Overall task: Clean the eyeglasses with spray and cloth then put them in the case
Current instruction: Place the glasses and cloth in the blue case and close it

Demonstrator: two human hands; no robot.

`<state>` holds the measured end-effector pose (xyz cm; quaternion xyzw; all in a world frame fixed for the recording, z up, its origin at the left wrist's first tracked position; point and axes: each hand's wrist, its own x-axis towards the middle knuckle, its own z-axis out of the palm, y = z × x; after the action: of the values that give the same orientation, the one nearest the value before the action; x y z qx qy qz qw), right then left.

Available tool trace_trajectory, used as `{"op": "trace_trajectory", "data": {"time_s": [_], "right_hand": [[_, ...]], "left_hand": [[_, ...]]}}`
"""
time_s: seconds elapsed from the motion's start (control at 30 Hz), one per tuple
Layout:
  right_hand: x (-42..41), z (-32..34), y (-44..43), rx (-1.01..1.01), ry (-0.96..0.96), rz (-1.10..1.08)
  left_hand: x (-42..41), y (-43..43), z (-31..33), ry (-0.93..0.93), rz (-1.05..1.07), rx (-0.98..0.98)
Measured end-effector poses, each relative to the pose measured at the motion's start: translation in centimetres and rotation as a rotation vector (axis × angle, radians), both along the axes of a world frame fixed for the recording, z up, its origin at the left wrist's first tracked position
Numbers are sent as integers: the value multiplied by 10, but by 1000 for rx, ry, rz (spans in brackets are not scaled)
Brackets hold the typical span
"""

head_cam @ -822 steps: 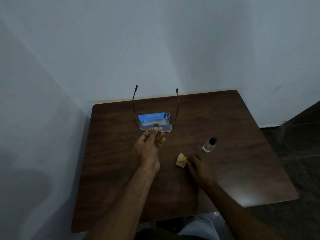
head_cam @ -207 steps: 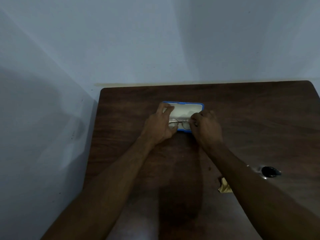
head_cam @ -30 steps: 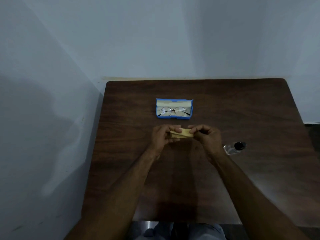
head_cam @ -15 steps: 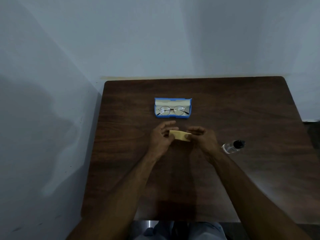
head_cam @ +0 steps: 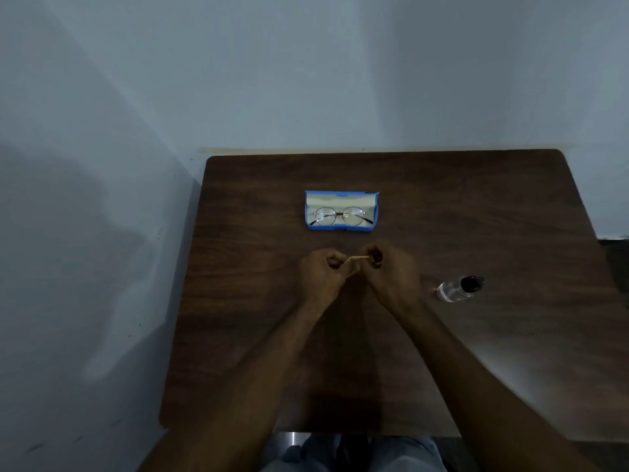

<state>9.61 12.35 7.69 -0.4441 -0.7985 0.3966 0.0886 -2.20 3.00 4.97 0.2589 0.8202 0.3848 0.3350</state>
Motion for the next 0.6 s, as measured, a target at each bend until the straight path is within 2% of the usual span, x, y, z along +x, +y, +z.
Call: {"op": "trace_trajectory", "data": {"time_s": [0.13, 0.33, 0.4, 0.53, 0.6], "right_hand": [[-4, -12, -10, 125, -69, 121], [1, -19, -18, 234, -42, 146], [3, -22, -18, 242, -42, 170], [7, -25, -16, 203, 40, 224], [5, -24, -18, 70, 134, 95]], "left_hand": [[7, 6, -3, -31, 108, -52], [11, 4, -2, -544, 312, 104], [10, 2, -1, -635, 357, 134], [6, 2, 0, -654, 363, 187], [3, 2, 0, -638, 376, 201]]}}
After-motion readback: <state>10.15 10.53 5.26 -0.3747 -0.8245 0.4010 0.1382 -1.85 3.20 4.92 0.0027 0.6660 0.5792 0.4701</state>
